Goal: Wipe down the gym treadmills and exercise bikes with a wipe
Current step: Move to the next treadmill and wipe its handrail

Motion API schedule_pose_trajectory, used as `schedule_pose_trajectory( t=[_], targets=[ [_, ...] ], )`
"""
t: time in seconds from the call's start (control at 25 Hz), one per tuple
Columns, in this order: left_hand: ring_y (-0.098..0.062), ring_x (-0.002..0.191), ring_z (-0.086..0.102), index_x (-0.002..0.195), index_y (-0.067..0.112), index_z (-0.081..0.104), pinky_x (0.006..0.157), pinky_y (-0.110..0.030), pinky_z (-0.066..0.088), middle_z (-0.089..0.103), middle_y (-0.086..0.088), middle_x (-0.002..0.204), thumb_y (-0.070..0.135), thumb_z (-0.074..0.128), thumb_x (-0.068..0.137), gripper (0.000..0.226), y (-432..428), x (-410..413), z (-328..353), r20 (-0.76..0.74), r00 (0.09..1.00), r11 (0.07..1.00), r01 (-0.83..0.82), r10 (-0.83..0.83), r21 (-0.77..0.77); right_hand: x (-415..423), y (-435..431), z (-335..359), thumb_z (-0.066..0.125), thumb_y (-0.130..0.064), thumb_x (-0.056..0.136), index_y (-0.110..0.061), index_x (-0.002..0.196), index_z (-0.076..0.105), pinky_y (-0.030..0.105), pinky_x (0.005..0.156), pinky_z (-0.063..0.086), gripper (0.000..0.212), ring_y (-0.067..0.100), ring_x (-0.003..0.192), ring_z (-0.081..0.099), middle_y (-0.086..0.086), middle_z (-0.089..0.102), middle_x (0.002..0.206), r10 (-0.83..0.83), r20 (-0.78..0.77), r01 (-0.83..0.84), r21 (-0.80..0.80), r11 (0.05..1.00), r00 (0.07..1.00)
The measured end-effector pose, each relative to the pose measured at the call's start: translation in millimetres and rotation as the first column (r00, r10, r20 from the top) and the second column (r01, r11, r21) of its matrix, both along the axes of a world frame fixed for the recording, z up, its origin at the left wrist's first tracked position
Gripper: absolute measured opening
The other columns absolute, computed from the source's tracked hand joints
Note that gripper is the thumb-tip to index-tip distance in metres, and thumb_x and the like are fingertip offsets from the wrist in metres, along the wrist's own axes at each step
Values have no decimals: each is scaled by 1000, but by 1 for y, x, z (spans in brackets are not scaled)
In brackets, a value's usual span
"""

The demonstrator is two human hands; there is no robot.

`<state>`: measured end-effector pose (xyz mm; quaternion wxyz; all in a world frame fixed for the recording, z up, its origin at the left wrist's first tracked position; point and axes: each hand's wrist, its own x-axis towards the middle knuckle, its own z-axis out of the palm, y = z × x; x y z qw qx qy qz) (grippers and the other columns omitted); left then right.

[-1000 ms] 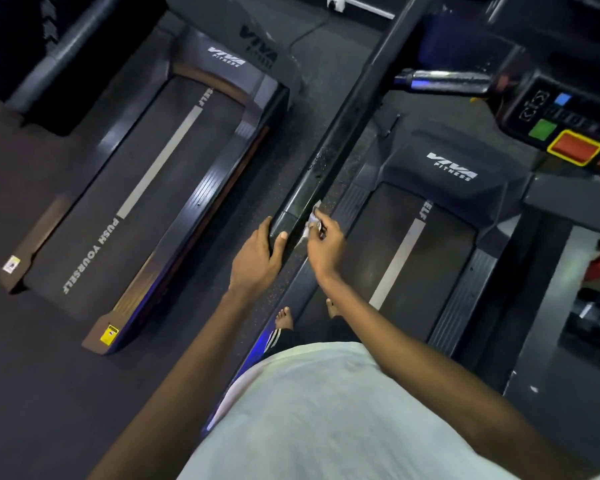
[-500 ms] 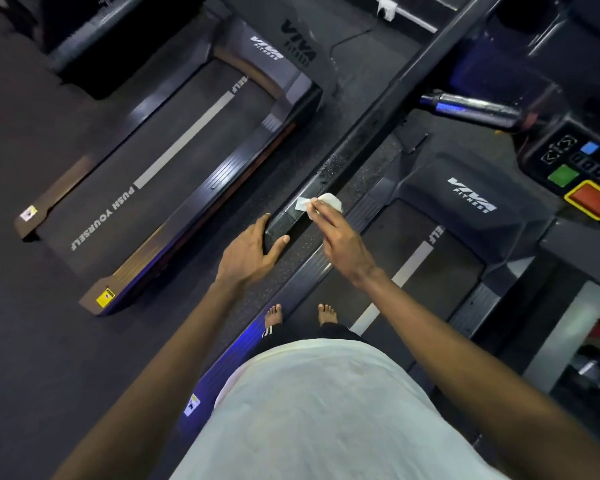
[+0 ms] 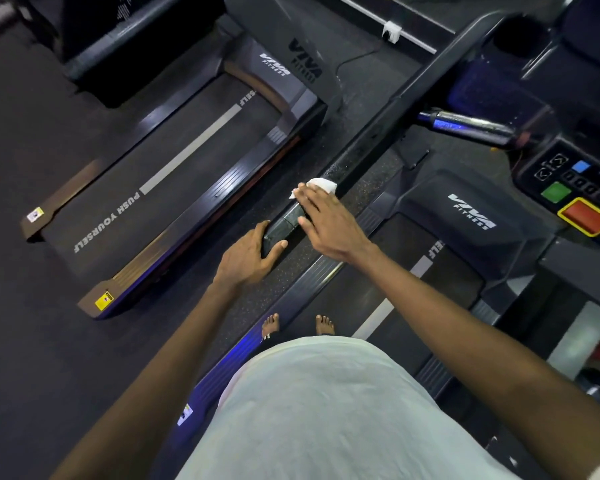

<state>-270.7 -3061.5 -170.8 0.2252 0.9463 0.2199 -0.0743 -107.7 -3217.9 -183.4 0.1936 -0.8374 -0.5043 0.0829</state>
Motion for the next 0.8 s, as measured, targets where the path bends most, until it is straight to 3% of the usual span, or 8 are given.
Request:
schedule_pose_trajectory(
  t=[0.2,0.36,0.4,0.48,0.64,0.8],
  targets=[
    [-20,99,58,138,20,36,83,-39,49,60,-5,123,77,24,92,74,0,8,4,-29,1000,1000,11,-11,-25,21,8,2,30,-34,105,-14,156,18,42,123,11,56,19,151,8,4,14,164,-285,-100,288,10,958,953],
    [-16,85,56,125,24,43,73,-36,49,62,0,106,75,25,93,63,-4,12,5,3,1000,1000,-16,16,12,-3,7,-1,31,-36,105,-13,153,27,44,122,17,53,18,150,14,5,24,161,-12,8,11,17,1000,1000],
    [-16,83,56,124,24,43,71,-35,48,62,1,103,75,25,93,62,-5,12,5,5,1000,1000,-20,20,19,2,4,-1,30,-35,105,-15,154,26,44,122,17,53,17,150,13,3,23,161,-22,6,22,36,999,1000],
    [-17,84,55,125,23,43,72,-36,47,61,0,102,73,23,94,62,-6,13,6,4,1000,999,-23,23,29,12,6,-2,28,-34,106,-17,156,19,44,123,14,54,16,151,8,3,16,163,-191,-81,197,73,978,978],
    [-13,88,52,126,20,43,75,-32,40,63,-7,114,59,21,102,51,-7,11,7,4,999,999,-34,34,-31,-15,26,-1,24,-37,105,-5,156,2,38,124,5,64,19,151,-9,12,-6,164,-454,-321,507,103,856,832],
    [-13,88,52,126,19,43,74,-32,40,63,-9,117,55,20,103,49,-7,12,7,-4,999,999,-42,42,-32,-39,39,5,24,-40,106,-7,153,-15,39,124,6,69,20,150,-15,9,-24,160,-451,-666,674,107,731,595]
  ],
)
